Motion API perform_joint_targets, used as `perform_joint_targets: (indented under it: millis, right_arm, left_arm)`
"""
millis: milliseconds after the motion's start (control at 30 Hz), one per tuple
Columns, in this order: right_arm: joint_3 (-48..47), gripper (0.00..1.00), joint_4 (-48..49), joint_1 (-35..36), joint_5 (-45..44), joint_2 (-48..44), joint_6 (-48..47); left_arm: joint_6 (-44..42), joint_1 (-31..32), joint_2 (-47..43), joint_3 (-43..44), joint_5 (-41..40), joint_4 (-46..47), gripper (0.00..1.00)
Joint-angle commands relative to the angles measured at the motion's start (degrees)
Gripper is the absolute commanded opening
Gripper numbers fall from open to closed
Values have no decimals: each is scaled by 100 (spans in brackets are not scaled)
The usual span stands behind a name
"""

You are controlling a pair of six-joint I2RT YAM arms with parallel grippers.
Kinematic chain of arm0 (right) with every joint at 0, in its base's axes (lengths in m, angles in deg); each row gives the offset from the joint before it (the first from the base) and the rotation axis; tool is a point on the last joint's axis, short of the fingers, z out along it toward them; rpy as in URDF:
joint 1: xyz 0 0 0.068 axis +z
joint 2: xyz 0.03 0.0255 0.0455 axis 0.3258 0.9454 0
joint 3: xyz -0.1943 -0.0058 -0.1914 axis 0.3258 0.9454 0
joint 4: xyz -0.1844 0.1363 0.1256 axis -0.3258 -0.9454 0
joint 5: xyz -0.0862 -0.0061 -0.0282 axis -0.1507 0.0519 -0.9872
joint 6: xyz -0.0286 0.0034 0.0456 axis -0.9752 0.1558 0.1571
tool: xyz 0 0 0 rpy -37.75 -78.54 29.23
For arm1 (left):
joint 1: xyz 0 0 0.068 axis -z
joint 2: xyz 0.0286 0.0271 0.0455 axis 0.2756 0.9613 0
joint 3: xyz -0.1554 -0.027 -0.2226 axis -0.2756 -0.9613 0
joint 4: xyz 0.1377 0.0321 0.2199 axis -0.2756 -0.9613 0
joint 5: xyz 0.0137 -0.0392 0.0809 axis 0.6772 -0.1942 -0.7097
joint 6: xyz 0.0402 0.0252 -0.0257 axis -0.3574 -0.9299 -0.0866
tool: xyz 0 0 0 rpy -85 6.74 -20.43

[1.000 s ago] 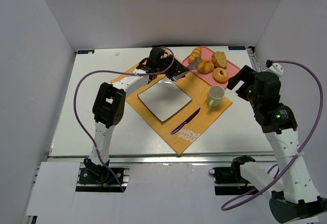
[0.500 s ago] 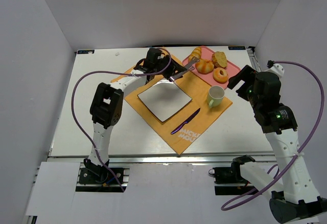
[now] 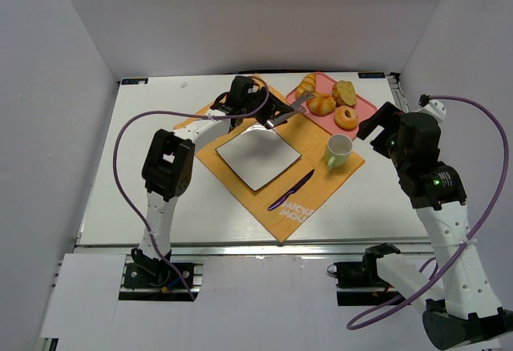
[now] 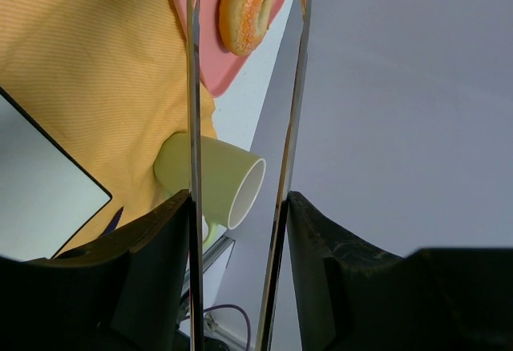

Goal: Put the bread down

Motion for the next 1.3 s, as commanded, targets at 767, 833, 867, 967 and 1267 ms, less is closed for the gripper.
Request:
perform_joint_targets:
  millis: [767, 833, 867, 967, 1267]
  right_arm:
    - [38, 89, 12, 13, -121, -118, 94]
    - [47, 89, 3, 13, -130, -109, 94]
    - [38, 89, 12, 13, -130, -109, 94]
    - [47, 89, 12, 13, -147, -109, 94]
    - [38, 89, 3, 13, -191, -91, 94]
  left_arm:
    - [-157, 8, 484, 732, 125, -88, 63]
    - [-165, 16, 572, 811, 143, -140, 64]
    - [-157, 25, 607, 872, 161, -140, 64]
    - [-156, 60, 695, 960, 178, -158, 64]
    - [-455, 96, 968, 1479, 91, -738, 64]
